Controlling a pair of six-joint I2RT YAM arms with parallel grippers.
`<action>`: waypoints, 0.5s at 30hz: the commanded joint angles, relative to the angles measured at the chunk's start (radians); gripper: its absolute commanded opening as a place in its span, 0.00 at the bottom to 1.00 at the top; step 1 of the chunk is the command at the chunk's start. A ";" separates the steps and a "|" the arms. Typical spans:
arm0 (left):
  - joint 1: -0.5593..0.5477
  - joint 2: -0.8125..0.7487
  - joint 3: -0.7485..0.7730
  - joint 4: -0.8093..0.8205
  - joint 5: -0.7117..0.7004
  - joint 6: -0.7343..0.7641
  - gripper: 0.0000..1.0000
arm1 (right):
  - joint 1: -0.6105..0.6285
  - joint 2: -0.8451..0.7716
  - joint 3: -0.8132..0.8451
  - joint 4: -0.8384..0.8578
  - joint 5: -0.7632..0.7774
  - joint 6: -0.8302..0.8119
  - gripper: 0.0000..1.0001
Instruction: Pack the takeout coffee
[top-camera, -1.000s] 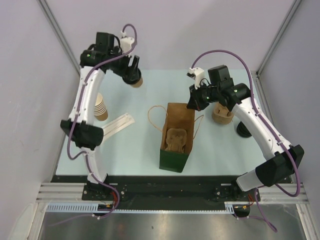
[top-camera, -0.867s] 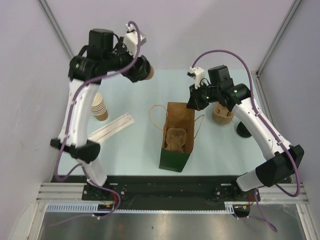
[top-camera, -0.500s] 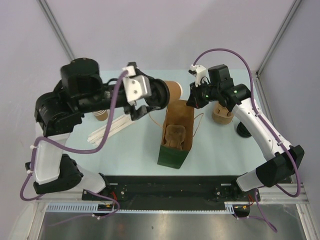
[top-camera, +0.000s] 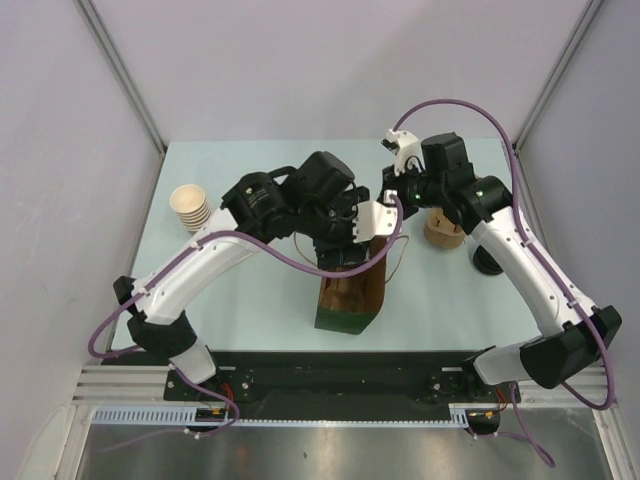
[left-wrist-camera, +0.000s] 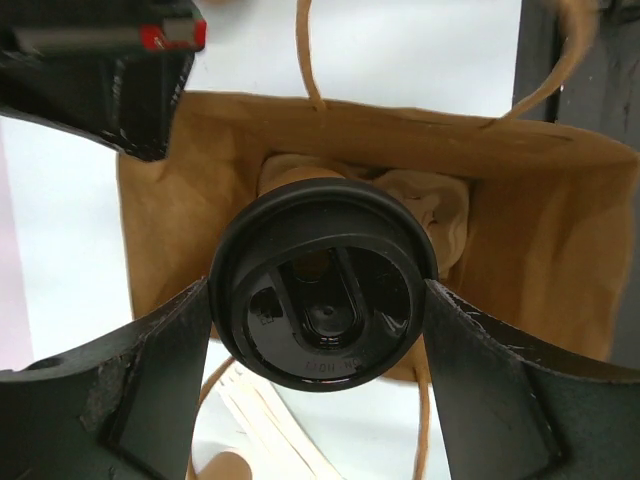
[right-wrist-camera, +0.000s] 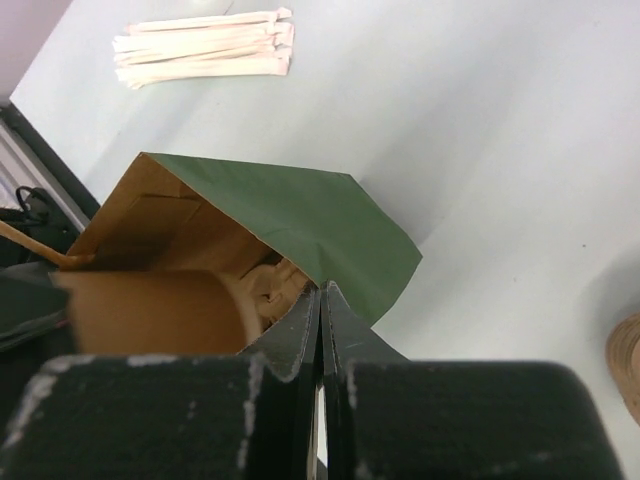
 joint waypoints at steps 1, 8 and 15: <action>-0.007 -0.050 -0.124 0.073 -0.055 -0.001 0.17 | 0.006 -0.048 -0.032 0.025 -0.051 0.033 0.00; -0.007 -0.118 -0.416 0.270 -0.084 -0.021 0.16 | -0.025 -0.100 -0.103 0.014 -0.106 0.090 0.00; 0.043 -0.170 -0.458 0.327 -0.053 -0.083 0.15 | -0.051 -0.206 -0.187 -0.009 -0.108 0.116 0.00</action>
